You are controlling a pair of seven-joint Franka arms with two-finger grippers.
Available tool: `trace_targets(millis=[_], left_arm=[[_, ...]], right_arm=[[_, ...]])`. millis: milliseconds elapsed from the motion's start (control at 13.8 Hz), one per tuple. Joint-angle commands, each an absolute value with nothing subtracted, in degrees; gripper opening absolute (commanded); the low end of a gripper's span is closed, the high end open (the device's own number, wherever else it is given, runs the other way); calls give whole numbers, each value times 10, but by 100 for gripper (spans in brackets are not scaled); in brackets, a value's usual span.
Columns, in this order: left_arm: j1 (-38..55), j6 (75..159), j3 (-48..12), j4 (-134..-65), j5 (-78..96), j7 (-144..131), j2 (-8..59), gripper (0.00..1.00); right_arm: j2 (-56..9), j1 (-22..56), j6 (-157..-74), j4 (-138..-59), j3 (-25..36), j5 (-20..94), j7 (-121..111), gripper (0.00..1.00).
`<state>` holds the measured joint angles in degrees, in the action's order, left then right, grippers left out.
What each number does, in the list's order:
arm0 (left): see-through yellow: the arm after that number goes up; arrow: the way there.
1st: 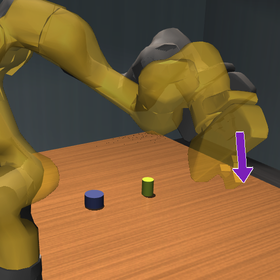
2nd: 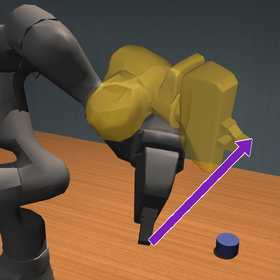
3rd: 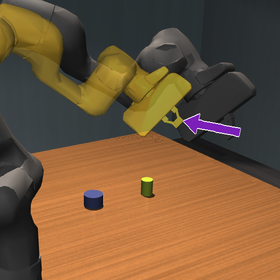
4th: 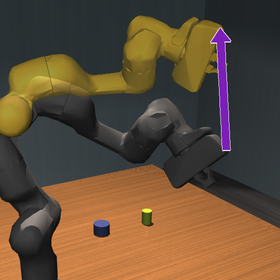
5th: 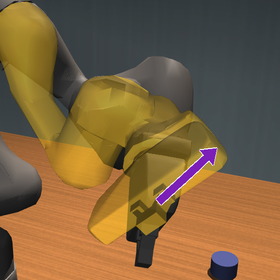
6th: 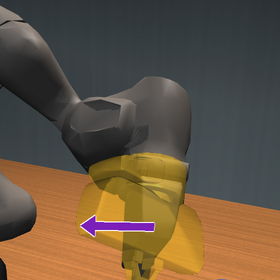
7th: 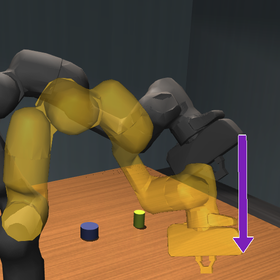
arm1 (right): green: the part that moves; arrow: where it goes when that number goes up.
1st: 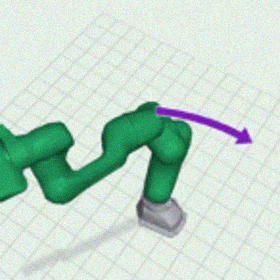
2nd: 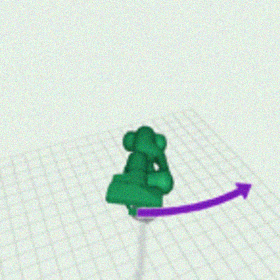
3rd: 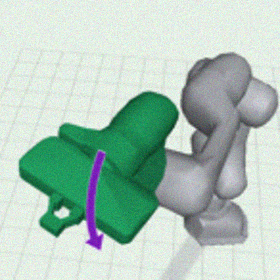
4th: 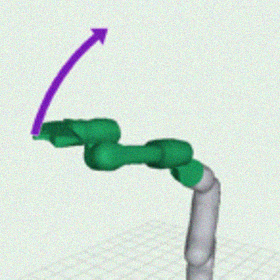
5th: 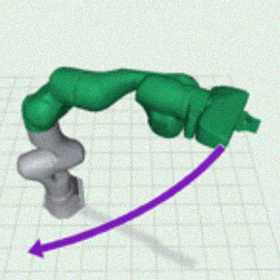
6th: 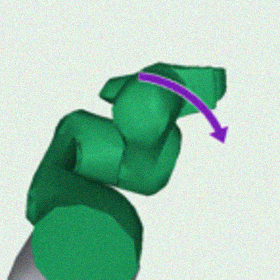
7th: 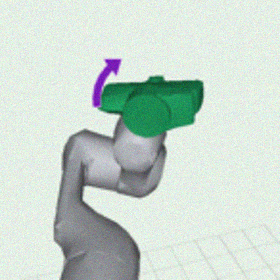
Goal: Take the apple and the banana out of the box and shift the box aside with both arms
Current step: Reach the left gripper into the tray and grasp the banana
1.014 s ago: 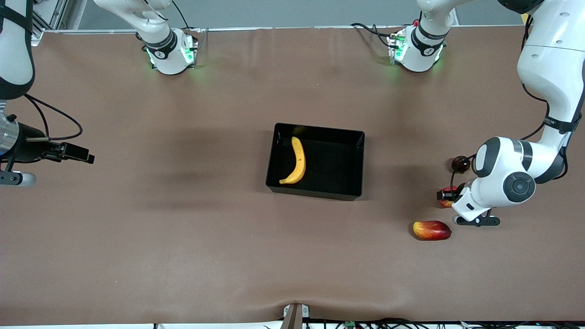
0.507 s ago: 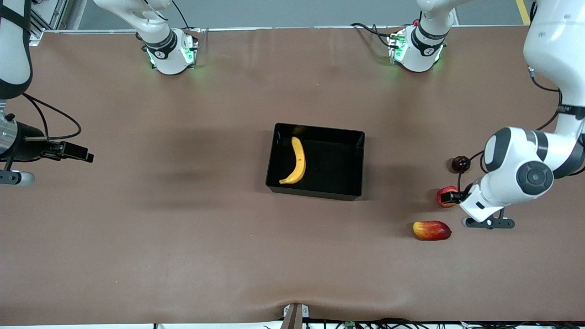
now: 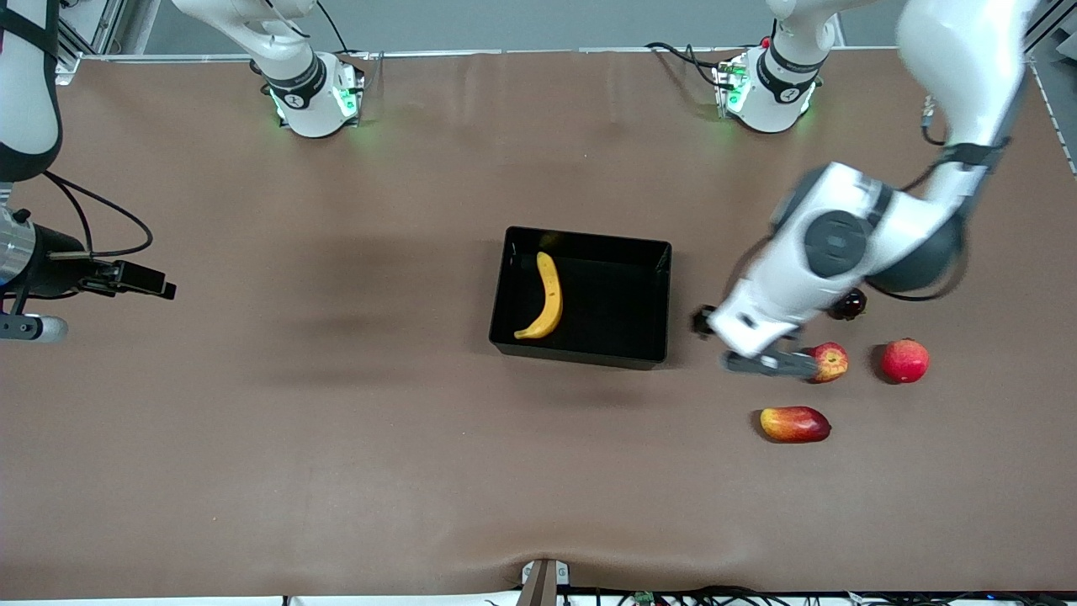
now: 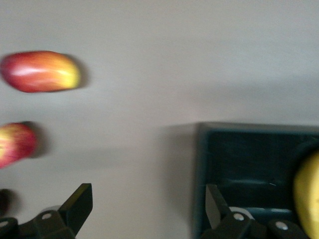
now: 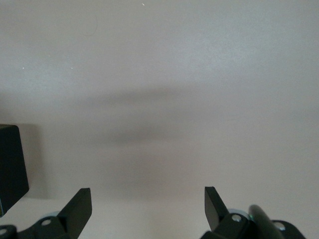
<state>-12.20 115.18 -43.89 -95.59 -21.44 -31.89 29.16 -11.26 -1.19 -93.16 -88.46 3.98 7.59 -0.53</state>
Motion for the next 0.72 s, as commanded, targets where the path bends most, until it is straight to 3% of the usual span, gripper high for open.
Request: trace_targets(millis=[0, 290, 652], left_arm=[[-34, 1150, -435, -907, -228, -374, 349, 100], [92, 1172, -381, -856, -241, -431, 404, 100], [240, 1281, -263, -854, -239, -516, 453, 100]], right_arm=[[-119, -20, -929, -875, 35, 90, -2, 100], [-119, -18, -929, -875, 36, 89, -3, 100], [-119, -11, -930, -878, 36, 89, 24, 100]])
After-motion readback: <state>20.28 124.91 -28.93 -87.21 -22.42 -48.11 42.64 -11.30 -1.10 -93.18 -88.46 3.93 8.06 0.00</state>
